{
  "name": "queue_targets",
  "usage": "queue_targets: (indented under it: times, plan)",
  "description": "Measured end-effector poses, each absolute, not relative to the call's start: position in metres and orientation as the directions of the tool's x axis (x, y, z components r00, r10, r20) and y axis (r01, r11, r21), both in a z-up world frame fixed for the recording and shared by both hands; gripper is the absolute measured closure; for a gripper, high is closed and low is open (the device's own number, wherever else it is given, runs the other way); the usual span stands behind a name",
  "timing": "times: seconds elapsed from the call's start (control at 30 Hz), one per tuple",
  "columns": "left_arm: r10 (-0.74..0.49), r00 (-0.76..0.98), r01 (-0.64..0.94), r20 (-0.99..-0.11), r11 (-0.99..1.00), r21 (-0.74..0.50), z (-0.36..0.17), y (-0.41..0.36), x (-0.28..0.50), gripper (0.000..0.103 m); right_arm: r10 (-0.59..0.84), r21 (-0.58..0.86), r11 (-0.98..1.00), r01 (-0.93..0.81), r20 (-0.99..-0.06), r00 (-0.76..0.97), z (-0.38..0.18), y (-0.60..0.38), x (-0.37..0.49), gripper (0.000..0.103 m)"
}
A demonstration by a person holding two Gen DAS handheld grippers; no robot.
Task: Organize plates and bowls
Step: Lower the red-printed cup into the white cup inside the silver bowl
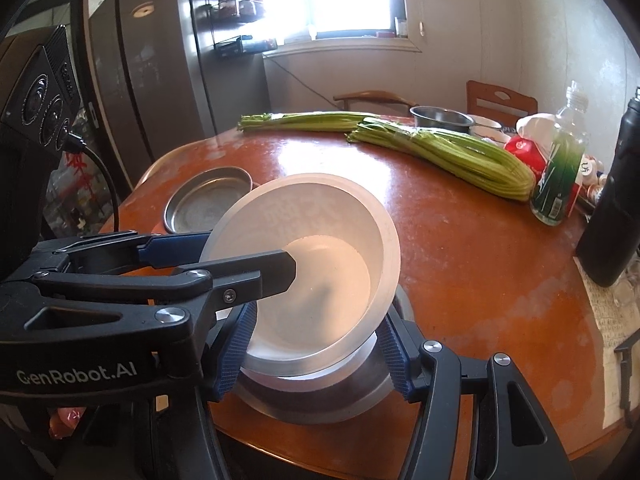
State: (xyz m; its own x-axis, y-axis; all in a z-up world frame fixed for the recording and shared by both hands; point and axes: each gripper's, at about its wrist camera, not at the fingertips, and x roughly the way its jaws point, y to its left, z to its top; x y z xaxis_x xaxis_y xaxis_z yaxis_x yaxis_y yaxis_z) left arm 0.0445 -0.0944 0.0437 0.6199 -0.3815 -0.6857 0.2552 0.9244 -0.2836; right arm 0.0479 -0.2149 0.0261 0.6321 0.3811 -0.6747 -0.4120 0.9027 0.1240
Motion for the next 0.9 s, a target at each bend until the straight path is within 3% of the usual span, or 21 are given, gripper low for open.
queue_targets:
  times: [0.9]
  plan:
    - [-0.383, 0.584, 0.256, -0.716, 0.924, -0.285, 0.030, -0.094, 0.039, 0.048, 0.368, 0.119, 0.905, -0.409, -0.703, 0.609, 0.011, -0.209, 0.040, 0.041]
